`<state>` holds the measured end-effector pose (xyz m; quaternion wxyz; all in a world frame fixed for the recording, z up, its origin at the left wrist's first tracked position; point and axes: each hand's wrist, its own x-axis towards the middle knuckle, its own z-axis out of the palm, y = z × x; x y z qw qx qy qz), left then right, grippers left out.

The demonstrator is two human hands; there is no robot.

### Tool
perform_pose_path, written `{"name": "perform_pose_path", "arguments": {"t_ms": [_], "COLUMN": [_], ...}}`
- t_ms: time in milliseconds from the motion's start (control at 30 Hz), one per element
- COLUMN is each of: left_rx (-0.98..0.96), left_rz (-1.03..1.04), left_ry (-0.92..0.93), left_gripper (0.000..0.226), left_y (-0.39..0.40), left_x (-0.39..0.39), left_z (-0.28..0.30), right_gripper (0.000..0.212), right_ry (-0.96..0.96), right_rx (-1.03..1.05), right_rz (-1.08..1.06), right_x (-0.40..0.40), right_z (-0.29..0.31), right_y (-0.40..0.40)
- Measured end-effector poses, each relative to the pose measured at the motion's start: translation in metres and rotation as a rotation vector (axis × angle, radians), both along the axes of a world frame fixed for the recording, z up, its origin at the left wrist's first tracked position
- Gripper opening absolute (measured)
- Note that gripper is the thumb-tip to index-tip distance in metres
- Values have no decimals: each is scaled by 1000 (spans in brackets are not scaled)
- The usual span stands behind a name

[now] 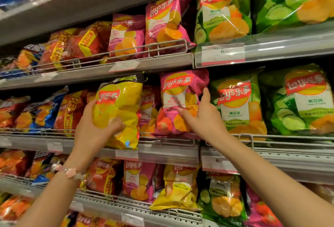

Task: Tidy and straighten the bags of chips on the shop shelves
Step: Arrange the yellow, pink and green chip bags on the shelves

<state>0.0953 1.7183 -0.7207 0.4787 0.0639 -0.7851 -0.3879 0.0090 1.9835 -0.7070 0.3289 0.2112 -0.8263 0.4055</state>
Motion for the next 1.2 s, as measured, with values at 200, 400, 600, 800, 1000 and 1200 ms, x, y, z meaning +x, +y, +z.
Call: {"name": "perform_pose_path", "arguments": {"t_ms": [200, 400, 600, 800, 1000, 1200], "left_rx": [31, 28, 51, 54, 40, 12], "left_rz": [-45, -132, -154, -174, -174, -199], "left_ry": [13, 10, 37, 49, 54, 137], "left_gripper": [95, 98, 107, 108, 107, 99], "left_y": [6, 23, 35, 45, 57, 76], "left_x": [-4, -2, 3, 4, 11, 11], "left_z": [-13, -18, -17, -20, -21, -21], "right_gripper": [98, 101, 105, 106, 101, 67], "right_ry": [-7, -75, -136, -165, -80, 54], "right_rx": [-73, -49, -13, -27, -53, -127], "right_rz": [4, 72, 132, 136, 90, 240], "right_x": [-20, -31, -37, -43, -37, -7], "right_z": [-11, -14, -24, -32, -39, -48], "right_y": [-17, -25, -34, -38, -39, -30]}}
